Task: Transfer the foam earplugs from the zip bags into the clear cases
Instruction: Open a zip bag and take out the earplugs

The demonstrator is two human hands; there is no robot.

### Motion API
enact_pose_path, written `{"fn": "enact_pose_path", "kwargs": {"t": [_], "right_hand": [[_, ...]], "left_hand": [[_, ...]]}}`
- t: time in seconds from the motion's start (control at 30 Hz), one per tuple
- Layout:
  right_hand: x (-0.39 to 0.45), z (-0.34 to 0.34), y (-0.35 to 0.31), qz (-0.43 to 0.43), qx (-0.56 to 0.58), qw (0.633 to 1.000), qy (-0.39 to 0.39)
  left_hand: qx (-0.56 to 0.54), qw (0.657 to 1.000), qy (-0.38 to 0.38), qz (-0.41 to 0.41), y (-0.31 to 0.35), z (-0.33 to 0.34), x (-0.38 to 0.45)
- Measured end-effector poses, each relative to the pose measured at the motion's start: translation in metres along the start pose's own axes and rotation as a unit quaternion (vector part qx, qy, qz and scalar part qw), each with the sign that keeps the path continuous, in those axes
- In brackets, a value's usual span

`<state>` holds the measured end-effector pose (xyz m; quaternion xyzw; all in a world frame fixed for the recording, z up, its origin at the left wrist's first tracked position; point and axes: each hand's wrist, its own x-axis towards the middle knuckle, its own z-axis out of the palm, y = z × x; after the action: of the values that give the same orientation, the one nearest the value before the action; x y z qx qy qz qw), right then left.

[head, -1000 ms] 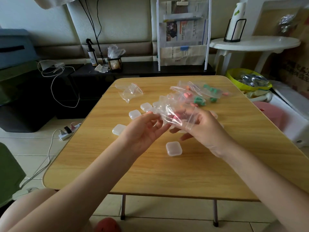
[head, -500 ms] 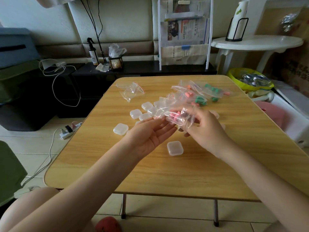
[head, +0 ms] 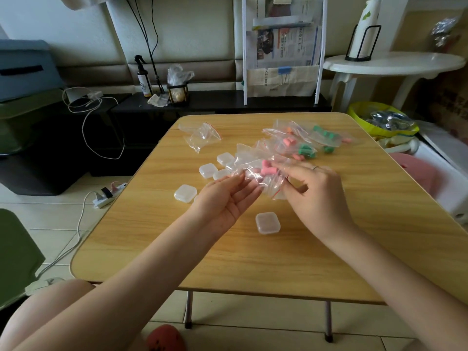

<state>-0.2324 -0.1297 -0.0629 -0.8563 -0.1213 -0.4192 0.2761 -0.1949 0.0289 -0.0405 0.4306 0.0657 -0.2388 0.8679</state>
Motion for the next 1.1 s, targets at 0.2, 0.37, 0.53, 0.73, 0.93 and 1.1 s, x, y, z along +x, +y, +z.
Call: {"fn": "enact_pose_path", "kwargs": {"t": [0.2,0.37,0.53,0.73,0.93,1.1], "right_hand": [[0.003,-0.004,-0.008,0.071,0.120,0.989,-0.053],[0.003,-0.004,-0.013,0.225,0.309,0.915,-0.127],[0.007,-0.002,-0.006,0.314,0.380,0.861,-0.121],[0.003,0.003,-0.006,0.325,0.410,0.846,-0.104],[0.009,-0.004,-0.002,0.338,0.431,0.835,-0.058],[0.011,-0.010,0.002,0.330,0.427,0.839,-0.067]], "left_hand": [[0.033,0.998,-0.051,0.026,-0.001,-0.001,0.000],[0.107,0.989,-0.062,0.078,-0.004,-0.001,-0.003],[0.155,0.981,-0.061,0.096,-0.006,0.001,-0.005],[0.115,0.988,-0.017,0.100,-0.001,-0.003,-0.002],[0.150,0.970,0.062,0.181,0.007,-0.006,0.000],[0.277,0.922,0.046,0.265,0.025,-0.007,0.007]]}}
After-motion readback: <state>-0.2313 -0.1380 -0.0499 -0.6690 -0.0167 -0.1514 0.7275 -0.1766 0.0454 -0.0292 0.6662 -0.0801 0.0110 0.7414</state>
